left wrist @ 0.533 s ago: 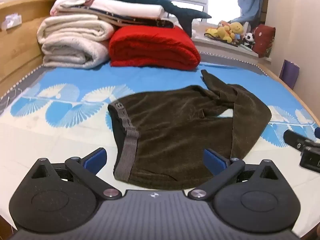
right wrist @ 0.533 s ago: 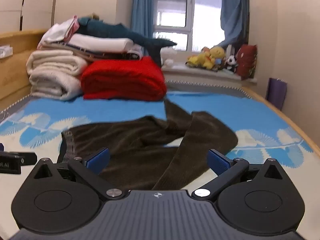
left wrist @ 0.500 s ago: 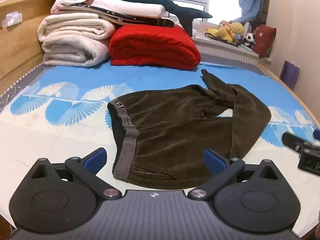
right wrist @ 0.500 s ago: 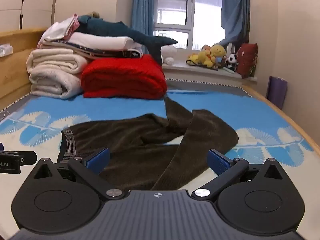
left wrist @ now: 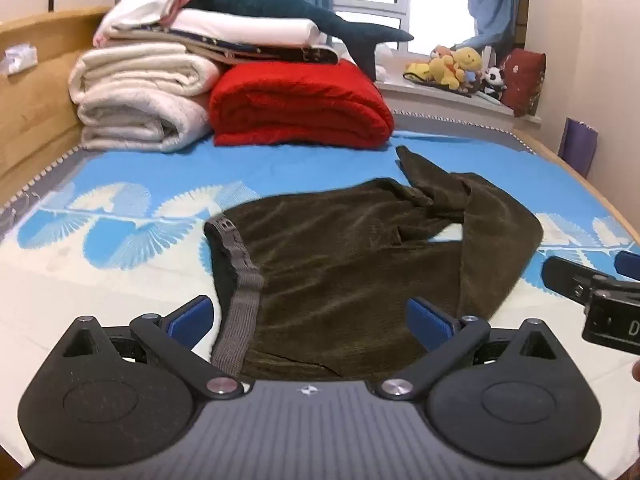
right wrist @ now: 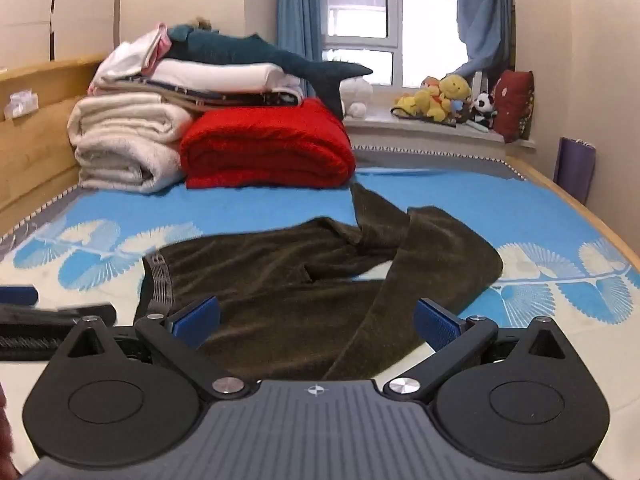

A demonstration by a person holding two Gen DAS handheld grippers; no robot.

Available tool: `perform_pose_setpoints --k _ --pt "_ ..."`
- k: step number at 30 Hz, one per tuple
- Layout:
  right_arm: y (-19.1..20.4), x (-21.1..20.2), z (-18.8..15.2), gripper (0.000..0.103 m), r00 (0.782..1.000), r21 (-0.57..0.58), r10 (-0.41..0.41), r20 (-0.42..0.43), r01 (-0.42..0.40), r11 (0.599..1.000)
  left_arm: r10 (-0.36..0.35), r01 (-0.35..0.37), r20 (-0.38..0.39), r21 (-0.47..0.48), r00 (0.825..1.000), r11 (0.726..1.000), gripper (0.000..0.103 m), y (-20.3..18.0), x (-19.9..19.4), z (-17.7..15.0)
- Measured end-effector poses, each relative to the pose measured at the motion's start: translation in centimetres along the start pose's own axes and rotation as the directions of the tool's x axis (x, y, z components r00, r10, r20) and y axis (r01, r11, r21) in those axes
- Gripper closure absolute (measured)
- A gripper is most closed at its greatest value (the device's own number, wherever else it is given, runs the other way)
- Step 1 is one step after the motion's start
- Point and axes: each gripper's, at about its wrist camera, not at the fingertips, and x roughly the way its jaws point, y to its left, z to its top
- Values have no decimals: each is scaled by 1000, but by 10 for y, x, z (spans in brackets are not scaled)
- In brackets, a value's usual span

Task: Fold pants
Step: 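Move the left tool to the grey waistband and the right tool to a pant leg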

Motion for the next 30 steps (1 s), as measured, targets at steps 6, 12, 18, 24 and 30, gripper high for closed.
perform_pose_setpoints --k 6,12,18,24,30 --pt "4 8 13 1 998 19 -3 -62 4 1000 -17 17 -31 14 999 1000 1 -4 4 -1" --pt "8 7 14 1 998 9 -13 -67 14 1000 -23 23 -55 4 998 1000 1 -2 7 -1" --pt "13 1 16 11 999 -27 6 -54 -8 1000 -36 37 -56 18 998 999 1 -5 5 -2" --pt "13 0 17 36 997 -27 42 -66 -44 999 -28 30 -59 37 998 999 5 -8 5 -3" --pt "17 -3 17 43 998 -48 42 -49 -44 998 -51 53 -70 20 996 998 17 -5 5 -2"
